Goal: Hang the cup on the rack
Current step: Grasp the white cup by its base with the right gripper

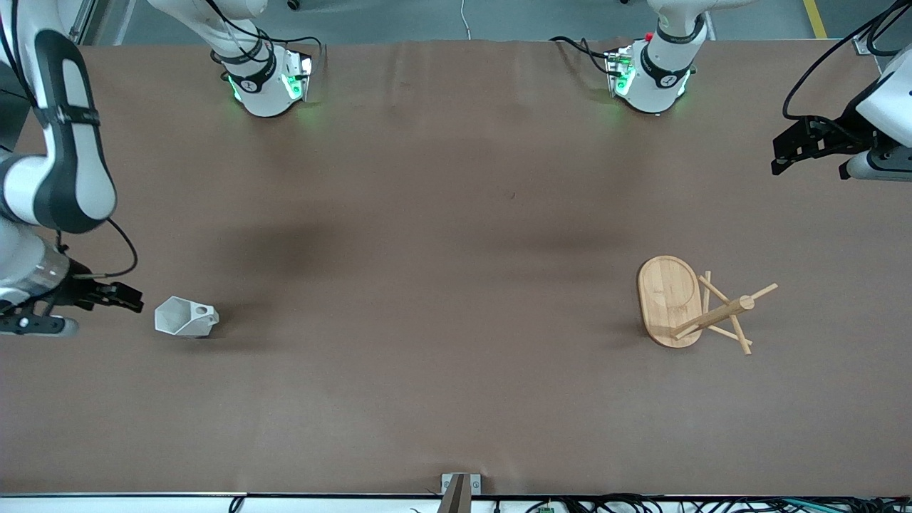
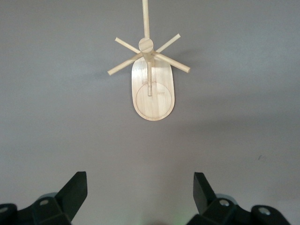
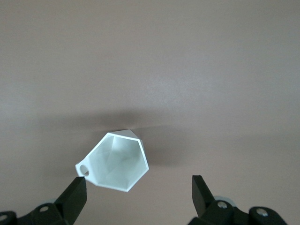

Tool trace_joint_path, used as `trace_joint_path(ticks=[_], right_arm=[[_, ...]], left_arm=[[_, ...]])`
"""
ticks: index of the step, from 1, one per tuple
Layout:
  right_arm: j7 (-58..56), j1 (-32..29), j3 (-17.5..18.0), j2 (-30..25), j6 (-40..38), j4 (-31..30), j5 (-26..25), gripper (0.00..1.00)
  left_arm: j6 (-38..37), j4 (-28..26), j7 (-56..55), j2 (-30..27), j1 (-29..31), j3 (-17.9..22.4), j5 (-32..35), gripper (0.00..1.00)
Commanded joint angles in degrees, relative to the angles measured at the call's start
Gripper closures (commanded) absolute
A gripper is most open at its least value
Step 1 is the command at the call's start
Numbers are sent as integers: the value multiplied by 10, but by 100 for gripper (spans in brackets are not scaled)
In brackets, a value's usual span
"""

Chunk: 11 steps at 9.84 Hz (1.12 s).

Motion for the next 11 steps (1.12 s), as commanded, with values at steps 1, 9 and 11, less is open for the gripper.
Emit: trace_joint_path(ticks=[1, 9, 11], right_arm=[[-5, -6, 5, 30, 24, 1, -1, 1], [-138, -10, 7, 91, 57, -9, 0, 14], [-143, -9, 8, 100, 57, -6, 15, 39]], left_arm=[[-6, -5, 8, 9, 1, -2, -1, 0], [-3, -5, 6, 11, 2, -1, -2, 0], [-6, -6, 6, 8, 3, 0, -1, 0]])
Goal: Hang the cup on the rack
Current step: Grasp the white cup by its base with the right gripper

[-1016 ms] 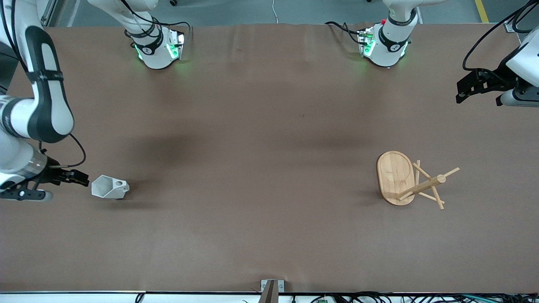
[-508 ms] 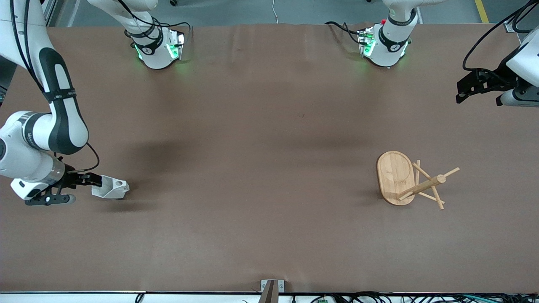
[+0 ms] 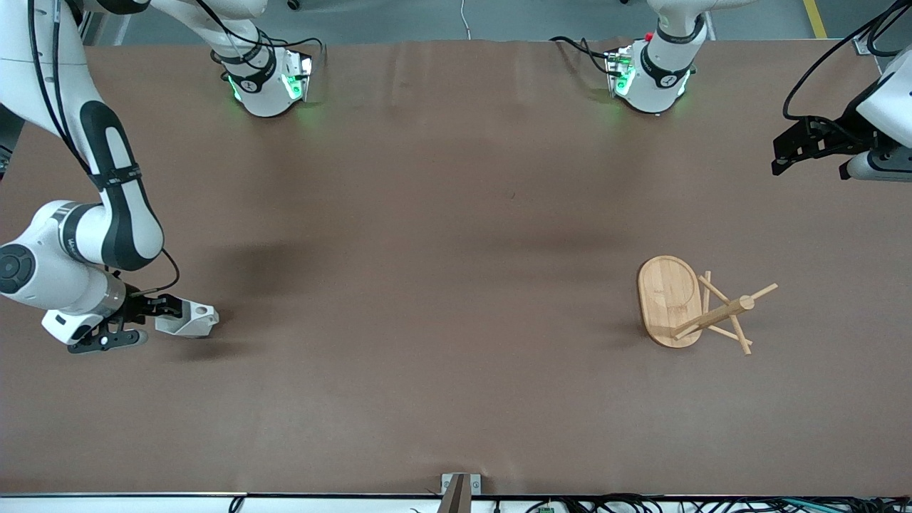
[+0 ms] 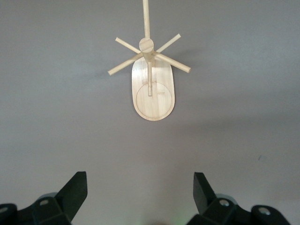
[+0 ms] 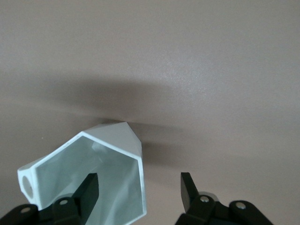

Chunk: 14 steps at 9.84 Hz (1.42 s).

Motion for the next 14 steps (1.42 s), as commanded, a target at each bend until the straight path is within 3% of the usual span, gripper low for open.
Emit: trace_joint_path(ticks=[1, 3, 4, 7, 9, 11, 14], right_arm=[[-35, -10, 8, 5, 5, 3, 22, 55], [-86, -21, 8, 5, 4, 8, 65, 85], [-101, -31, 8, 4, 4, 8, 82, 94], [-101, -30, 8, -1, -6, 20, 110, 99], [-94, -28, 9, -7, -57, 57, 112, 99], [-67, -20, 10, -14, -130, 108, 167, 99], [42, 49, 11, -49, -151, 116, 232, 99]], left_arm=[[-8, -6, 7, 7, 6, 1, -2, 0], [-6, -5, 6, 8, 10, 1, -1, 0], [-4, -4, 6, 9, 12, 1, -1, 0], [-5, -4, -1, 10, 10, 0, 3, 0], [-4, -3, 2, 11, 11, -1, -2, 0], [-9, 42, -2, 34, 2, -6, 1, 0], [-16, 47, 8, 38, 3, -6, 0, 0]])
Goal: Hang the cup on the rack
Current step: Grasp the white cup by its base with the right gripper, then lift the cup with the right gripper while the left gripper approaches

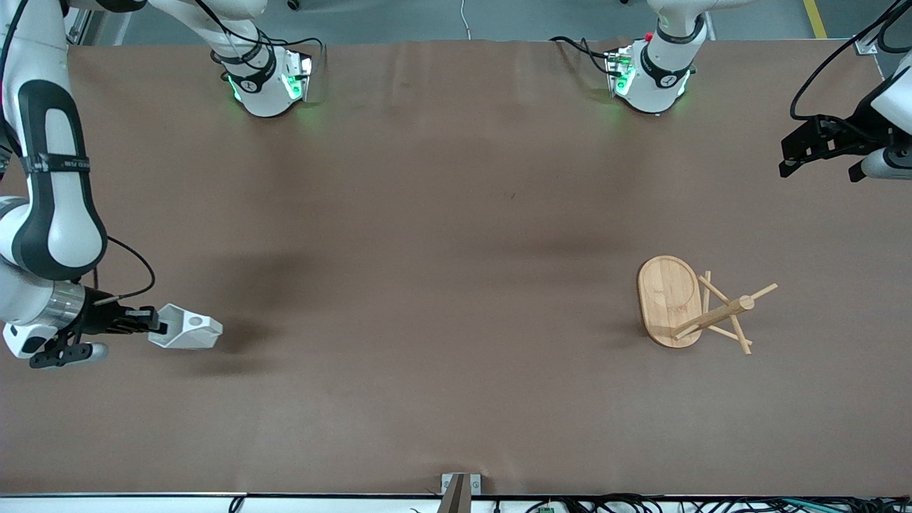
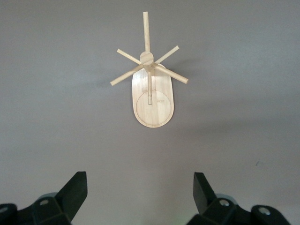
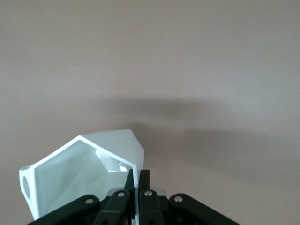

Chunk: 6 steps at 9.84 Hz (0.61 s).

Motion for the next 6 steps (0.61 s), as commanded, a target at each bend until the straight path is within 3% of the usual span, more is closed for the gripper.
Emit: trace_joint_path(ticks=[1, 3, 6], right_arm=[[82, 64, 0, -40, -6, -10, 39, 99], [138, 120, 1, -52, -6, -7, 104, 99], [227, 198, 5, -61, -3, 1, 210, 100]], left_arm=[[-11, 10, 9, 27, -6, -4, -1, 0], [-8, 10, 13, 34, -36, -32, -13, 0], [8, 3, 14, 41, -94, -117, -40, 0]])
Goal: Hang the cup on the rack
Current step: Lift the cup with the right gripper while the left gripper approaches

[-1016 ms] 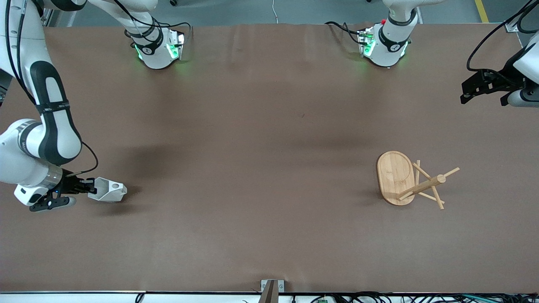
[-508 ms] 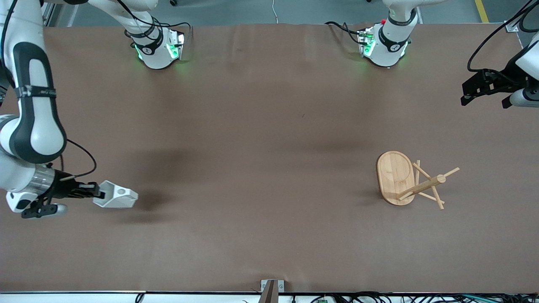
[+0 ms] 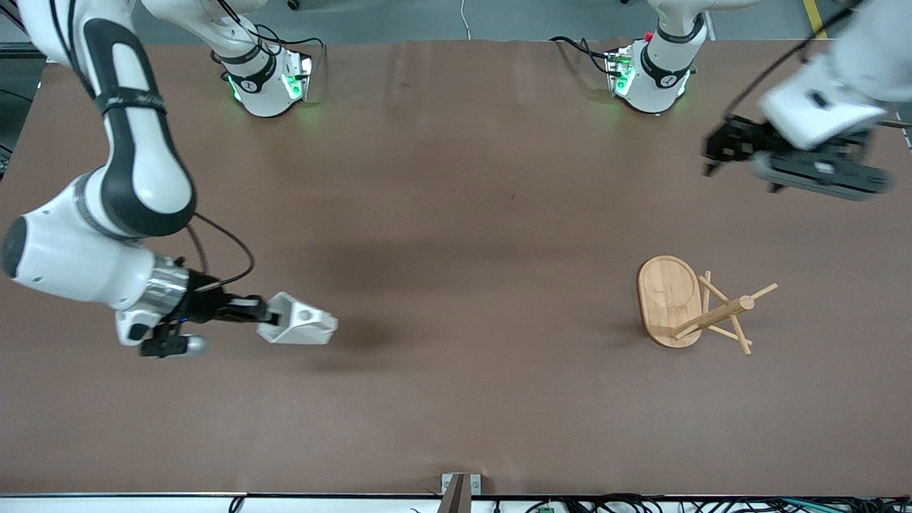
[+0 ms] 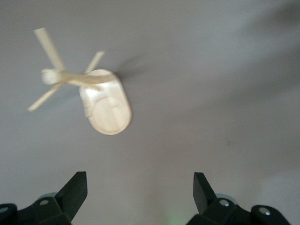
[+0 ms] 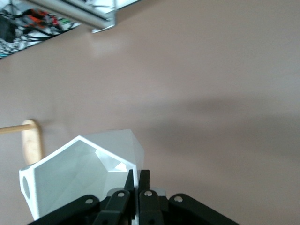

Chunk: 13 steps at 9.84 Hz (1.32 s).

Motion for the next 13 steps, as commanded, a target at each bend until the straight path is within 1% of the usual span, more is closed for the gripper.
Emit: trace_joint_path(ticks=[1, 3, 5, 7, 8, 11, 13], right_arm=[[36, 43, -2, -13, 1, 0, 86, 100], [34, 57, 0, -12, -7, 10, 168, 100], [32, 61, 6, -12, -75, 17, 247, 100], [31, 58, 6, -11, -162, 19, 294, 100], [31, 56, 5, -11, -203, 20, 311, 100], [31, 40, 5, -12, -318, 20, 313, 100], [31, 40, 5, -13, -353, 20, 312, 99]], left_arm=[[24, -10, 5, 20, -41, -48, -26, 0], [61, -19, 6, 31, -72, -80, -43, 0], [124, -49, 29, 31, -79, -121, -52, 0], [179, -54, 52, 44, -80, -149, -53, 0], [196, -54, 58, 51, -80, -158, -53, 0], [216, -54, 58, 60, -83, -175, -52, 0], [231, -53, 59, 65, -83, -180, -52, 0]])
